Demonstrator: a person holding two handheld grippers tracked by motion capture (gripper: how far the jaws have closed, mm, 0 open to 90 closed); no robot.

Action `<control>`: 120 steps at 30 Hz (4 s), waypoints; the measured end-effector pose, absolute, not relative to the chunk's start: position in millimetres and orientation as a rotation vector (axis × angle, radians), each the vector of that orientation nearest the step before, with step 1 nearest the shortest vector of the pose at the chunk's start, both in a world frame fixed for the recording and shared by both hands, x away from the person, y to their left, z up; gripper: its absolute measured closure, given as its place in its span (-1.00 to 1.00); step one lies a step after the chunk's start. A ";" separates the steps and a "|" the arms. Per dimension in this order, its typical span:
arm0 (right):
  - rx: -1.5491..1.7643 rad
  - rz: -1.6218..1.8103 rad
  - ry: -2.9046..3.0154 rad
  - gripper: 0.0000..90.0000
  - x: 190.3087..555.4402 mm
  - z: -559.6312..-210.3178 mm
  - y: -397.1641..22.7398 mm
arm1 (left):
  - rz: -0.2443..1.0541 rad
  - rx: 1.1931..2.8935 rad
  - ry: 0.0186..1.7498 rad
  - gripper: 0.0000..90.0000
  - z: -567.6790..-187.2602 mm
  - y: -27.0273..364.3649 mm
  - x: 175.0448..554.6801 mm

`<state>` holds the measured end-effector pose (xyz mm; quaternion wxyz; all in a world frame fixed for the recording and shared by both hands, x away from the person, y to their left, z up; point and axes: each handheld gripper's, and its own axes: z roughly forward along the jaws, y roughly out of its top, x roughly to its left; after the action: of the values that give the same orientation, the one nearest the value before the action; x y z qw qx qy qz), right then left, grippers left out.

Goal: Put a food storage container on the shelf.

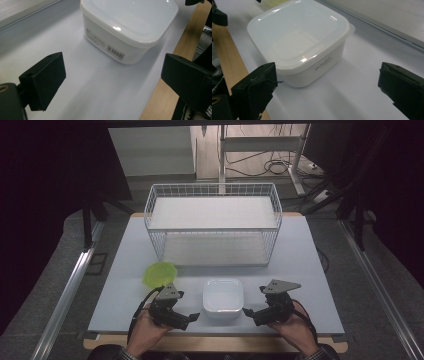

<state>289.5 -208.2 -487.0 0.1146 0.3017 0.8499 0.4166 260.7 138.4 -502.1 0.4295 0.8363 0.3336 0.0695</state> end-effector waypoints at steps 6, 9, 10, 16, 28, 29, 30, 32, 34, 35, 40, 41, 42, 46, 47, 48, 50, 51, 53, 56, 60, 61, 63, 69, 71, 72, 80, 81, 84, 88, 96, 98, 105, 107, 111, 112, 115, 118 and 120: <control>0.912 1.209 2.508 -0.87 293.1 -484.3 -206.5 | 0.135 2.089 0.833 -0.85 -498.8 131.3 268.7; 0.901 1.208 2.514 -0.78 294.7 -481.7 -204.4 | 0.115 2.077 0.833 -0.82 -496.6 126.1 275.2; 0.888 1.211 2.513 -0.70 295.4 -479.4 -201.8 | 0.110 2.073 0.826 -0.80 -495.1 122.9 279.9; 0.903 1.240 2.565 -0.62 303.6 -479.0 -197.6 | 0.080 2.075 0.839 -0.78 -497.6 117.2 291.7; 1.030 1.318 2.692 -0.49 325.2 -490.1 -186.7 | -0.112 2.051 0.835 -0.72 -509.4 105.5 316.7; 1.035 1.332 2.706 -0.46 327.2 -491.0 -185.5 | -0.117 2.048 0.837 -0.69 -509.8 105.2 316.5; 1.035 1.332 2.706 -0.46 327.2 -491.0 -185.5 | -0.117 2.048 0.837 -0.70 -509.8 105.2 316.5; 1.057 1.329 2.721 -0.49 329.7 -491.9 -182.5 | -0.121 2.043 0.848 -0.68 -509.9 105.4 315.8; 1.097 1.303 2.718 -0.32 328.2 -488.4 -182.6 | -0.164 2.045 0.893 -0.66 -508.9 105.4 314.2; 1.112 1.301 2.709 -0.24 326.9 -486.7 -183.7 | -0.184 2.044 0.908 -0.62 -508.3 105.5 313.5; 1.184 1.297 2.673 0.06 319.0 -481.6 -189.5 | -0.186 2.058 0.934 -0.38 -503.2 106.0 307.2; 1.225 1.305 2.655 0.18 314.4 -479.8 -191.6 | -0.166 2.066 0.949 -0.30 -499.0 107.3 302.5; 1.225 1.305 2.655 0.18 314.4 -479.8 -191.6 | -0.166 2.066 0.949 -0.23 -499.0 107.3 302.5; 1.280 1.317 2.616 0.33 304.0 -476.6 -193.0 | -0.147 2.018 0.993 0.06 -494.9 113.7 295.3; 1.292 1.320 2.609 0.34 303.0 -476.6 -193.3 | -0.142 2.007 1.001 0.13 -493.9 114.7 294.2; 1.315 1.323 2.603 0.37 302.2 -476.5 -193.6 | -0.128 2.001 1.007 0.21 -492.5 116.1 293.0; 1.345 1.339 2.588 0.41 301.0 -477.1 -194.5 | -0.124 1.992 1.016 0.33 -491.1 117.4 291.3; 1.345 1.339 2.588 0.41 301.0 -477.1 -194.5 | -0.124 1.992 1.016 0.34 -491.1 117.4 291.3; 1.375 1.355 2.572 0.44 299.7 -477.5 -195.1 | -0.121 1.979 1.028 0.37 -491.3 118.0 289.0; 1.405 1.369 2.560 0.50 298.4 -477.4 -195.6 | -0.110 1.965 1.051 0.41 -490.3 117.9 284.4; 1.441 1.403 2.517 0.64 296.0 -475.2 -196.9 | -0.046 1.937 1.068 0.51 -487.0 117.5 278.1; 1.446 1.414 2.508 0.67 295.9 -474.6 -197.4 | -0.035 1.929 1.071 0.54 -487.0 117.7 277.7; 1.453 1.428 2.501 0.71 296.8 -474.1 -198.5 | -0.030 1.921 1.074 0.57 -487.3 118.0 277.7; 1.398 1.400 2.465 0.78 295.1 -471.4 -195.0 | 0.010 1.867 1.097 0.71 -489.0 119.6 277.8; 1.379 1.389 2.454 0.78 295.0 -470.7 -192.7 | 0.000 1.841 1.106 0.72 -491.7 122.1 279.2; 1.378 1.392 2.453 0.78 295.8 -471.0 -192.7 | 0.003 1.836 1.108 0.73 -492.0 122.4 279.3; 1.342 1.428 2.417 0.78 298.3 -467.7 -190.6 | 0.046 1.821 1.104 0.73 -485.6 123.5 280.2; 1.336 1.436 2.412 0.78 298.7 -465.9 -190.8 | 0.054 1.821 1.098 0.73 -483.2 123.6 280.7; 1.312 1.452 2.397 0.78 300.2 -459.2 -191.0 | 0.077 1.817 1.083 0.73 -475.7 124.1 282.2; 1.285 1.475 2.384 0.78 302.9 -450.6 -190.2 | 0.105 1.811 1.069 0.73 -466.2 125.5 284.2; 1.231 1.514 2.351 0.78 311.5 -431.4 -187.3 | 0.161 1.798 1.043 0.73 -443.3 128.7 291.4; 1.219 1.517 2.349 0.78 313.0 -428.6 -186.6 | 0.164 1.797 1.041 0.73 -440.4 129.4 292.5; 1.169 1.533 2.336 0.78 325.4 -404.4 -180.8 | 0.209 1.777 1.023 0.73 -417.5 135.3 301.7; 1.153 1.539 2.331 0.78 328.5 -398.4 -179.1 | 0.222 1.773 1.019 0.73 -411.5 137.1 303.7; 1.131 1.547 2.327 0.78 333.1 -389.5 -176.3 | 0.240 1.767 1.015 0.73 -402.8 139.7 306.8; 1.124 1.551 2.325 0.78 336.4 -383.8 -174.4 | 0.243 1.764 1.014 0.73 -400.0 140.4 308.2; 1.114 1.555 2.320 0.78 339.8 -378.0 -172.5 | 0.255 1.757 1.012 0.73 -391.1 143.1 312.4; 1.091 1.566 2.305 0.78 346.7 -365.1 -168.7 | 0.268 1.751 1.008 0.73 -378.0 146.3 319.3; 1.088 1.569 2.302 0.78 348.5 -361.6 -167.9 | 0.271 1.750 1.006 0.73 -374.7 146.9 321.2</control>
<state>348.5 -167.9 -361.6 0.0755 0.3627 0.7675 0.5232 321.2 146.9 -374.7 0.5248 0.7312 0.4207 0.1134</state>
